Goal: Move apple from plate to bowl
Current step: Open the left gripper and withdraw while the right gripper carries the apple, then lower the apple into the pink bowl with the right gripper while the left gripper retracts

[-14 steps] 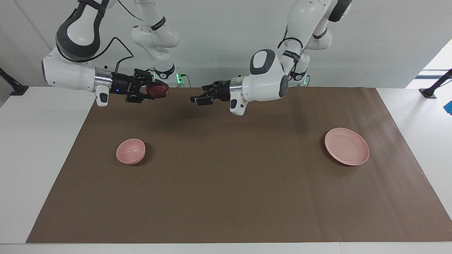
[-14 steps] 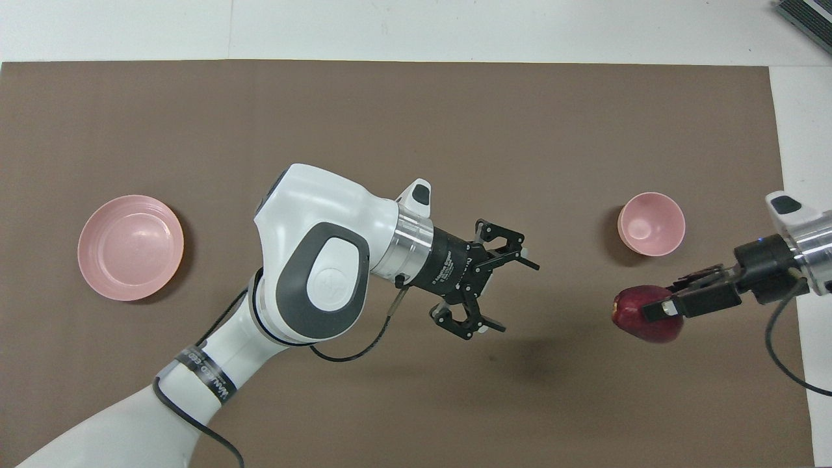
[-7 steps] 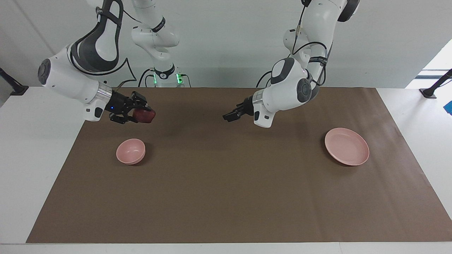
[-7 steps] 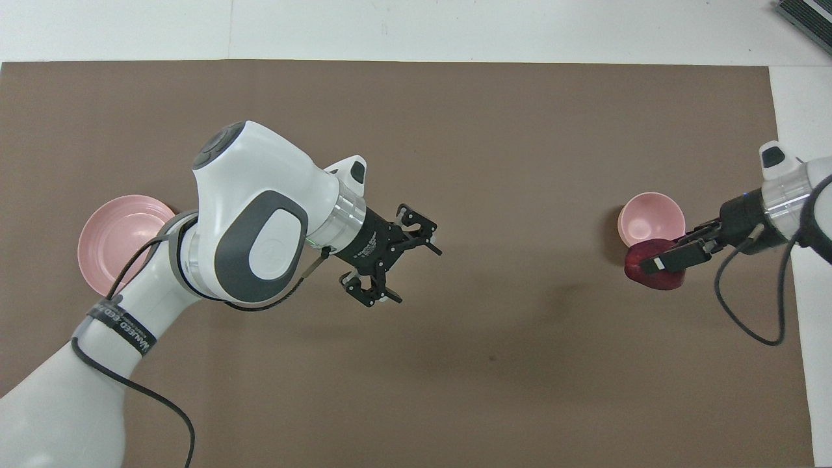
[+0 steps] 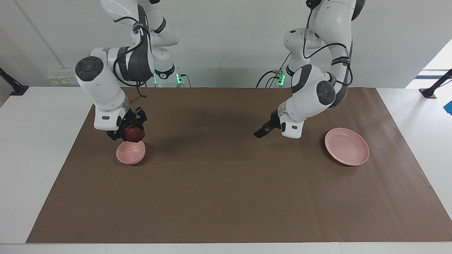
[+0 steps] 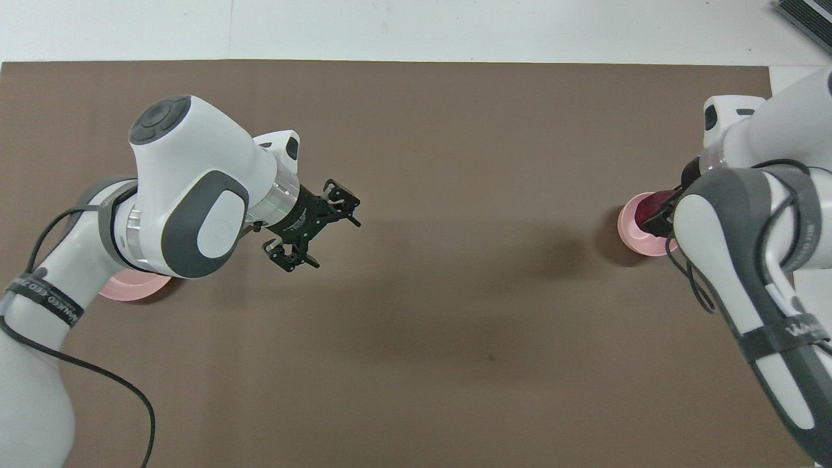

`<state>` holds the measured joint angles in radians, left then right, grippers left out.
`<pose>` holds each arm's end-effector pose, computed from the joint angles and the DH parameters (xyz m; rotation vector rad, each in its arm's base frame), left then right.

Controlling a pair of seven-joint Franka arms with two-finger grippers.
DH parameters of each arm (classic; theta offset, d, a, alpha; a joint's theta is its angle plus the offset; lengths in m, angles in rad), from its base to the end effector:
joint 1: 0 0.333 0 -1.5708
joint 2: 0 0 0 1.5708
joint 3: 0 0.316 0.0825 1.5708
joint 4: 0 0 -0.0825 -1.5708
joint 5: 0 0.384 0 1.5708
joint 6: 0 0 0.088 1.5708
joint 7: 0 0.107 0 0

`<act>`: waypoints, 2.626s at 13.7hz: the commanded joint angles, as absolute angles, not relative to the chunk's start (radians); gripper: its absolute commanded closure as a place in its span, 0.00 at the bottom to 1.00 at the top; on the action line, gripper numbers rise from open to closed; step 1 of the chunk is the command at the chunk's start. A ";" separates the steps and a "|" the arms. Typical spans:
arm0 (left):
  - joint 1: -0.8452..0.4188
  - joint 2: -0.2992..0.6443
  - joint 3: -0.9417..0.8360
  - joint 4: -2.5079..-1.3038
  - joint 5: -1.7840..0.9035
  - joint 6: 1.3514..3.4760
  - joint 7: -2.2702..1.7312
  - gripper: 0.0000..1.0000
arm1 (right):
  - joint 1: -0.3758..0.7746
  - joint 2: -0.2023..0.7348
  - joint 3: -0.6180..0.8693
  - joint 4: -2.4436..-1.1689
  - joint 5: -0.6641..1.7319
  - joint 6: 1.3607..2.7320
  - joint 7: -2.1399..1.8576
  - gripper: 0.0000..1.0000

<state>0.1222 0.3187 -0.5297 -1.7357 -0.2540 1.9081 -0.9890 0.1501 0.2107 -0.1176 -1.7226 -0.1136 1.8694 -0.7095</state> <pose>0.5776 -0.2402 0.4129 2.6975 0.9745 -0.4893 0.6159 0.0159 0.4548 2.8056 1.1544 -0.1565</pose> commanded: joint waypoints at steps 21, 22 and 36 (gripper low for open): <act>0.397 0.086 -0.523 -1.675 0.115 1.554 0.049 0.00 | 0.172 0.314 -0.115 -1.870 -0.445 2.120 -0.769 1.00; 0.402 0.046 -0.522 -1.692 0.114 1.566 0.049 0.00 | 0.172 0.314 -0.115 -1.871 -0.445 2.125 -0.767 1.00; 0.428 -0.100 -0.449 -1.709 -0.008 1.572 0.051 0.00 | 0.169 0.319 -0.115 -1.879 -0.430 2.120 -0.739 0.00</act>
<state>0.4140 -0.1310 -0.4416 -1.7761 0.0075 1.5708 0.0387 0.1777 0.3328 -0.1203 -1.8639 -0.4226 2.0998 -0.7529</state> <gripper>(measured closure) 0.000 0.154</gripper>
